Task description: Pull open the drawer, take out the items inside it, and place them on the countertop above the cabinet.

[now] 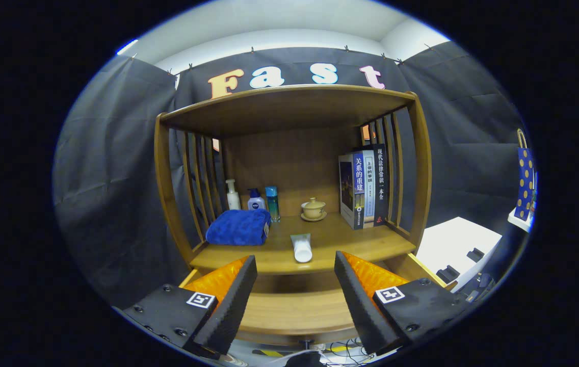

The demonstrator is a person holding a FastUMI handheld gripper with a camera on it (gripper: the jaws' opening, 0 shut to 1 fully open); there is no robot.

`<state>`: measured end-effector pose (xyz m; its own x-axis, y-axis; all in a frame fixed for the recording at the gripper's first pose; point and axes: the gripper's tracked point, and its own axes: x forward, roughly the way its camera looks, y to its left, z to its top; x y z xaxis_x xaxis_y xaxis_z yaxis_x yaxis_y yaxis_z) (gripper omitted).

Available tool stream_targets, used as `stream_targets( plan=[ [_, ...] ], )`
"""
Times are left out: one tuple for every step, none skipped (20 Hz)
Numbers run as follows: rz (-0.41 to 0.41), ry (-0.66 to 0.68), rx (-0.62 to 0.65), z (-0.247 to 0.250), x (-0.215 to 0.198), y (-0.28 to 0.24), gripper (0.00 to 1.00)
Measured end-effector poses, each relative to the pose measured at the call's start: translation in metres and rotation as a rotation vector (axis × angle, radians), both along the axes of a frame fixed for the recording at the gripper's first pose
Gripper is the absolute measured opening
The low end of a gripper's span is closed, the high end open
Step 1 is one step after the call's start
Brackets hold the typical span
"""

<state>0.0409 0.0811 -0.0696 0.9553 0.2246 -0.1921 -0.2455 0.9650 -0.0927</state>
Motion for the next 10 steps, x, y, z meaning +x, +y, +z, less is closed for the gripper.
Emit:
stream_targets(
  plan=[
    [0.003,-0.003,-0.01,-0.01,-0.007,-0.001,0.98],
    [0.004,-0.006,-0.014,-0.02,-0.012,-0.003,0.98],
    [-0.005,-0.012,-0.026,-0.029,-0.018,-0.008,0.98],
    [-0.017,-0.018,-0.044,-0.039,-0.022,-0.015,0.98],
    [-0.012,-0.018,-0.04,-0.045,-0.028,-0.017,0.98],
    [0.002,-0.023,-0.023,-0.051,-0.035,-0.014,0.98],
    [0.012,-0.037,-0.026,-0.057,-0.042,-0.014,0.98],
    [0.01,-0.046,-0.03,-0.063,-0.047,-0.017,0.98],
    [0.012,-0.049,-0.039,-0.07,-0.049,-0.022,0.99],
    [0.013,-0.046,-0.045,-0.078,-0.05,-0.023,0.99]
  ],
)
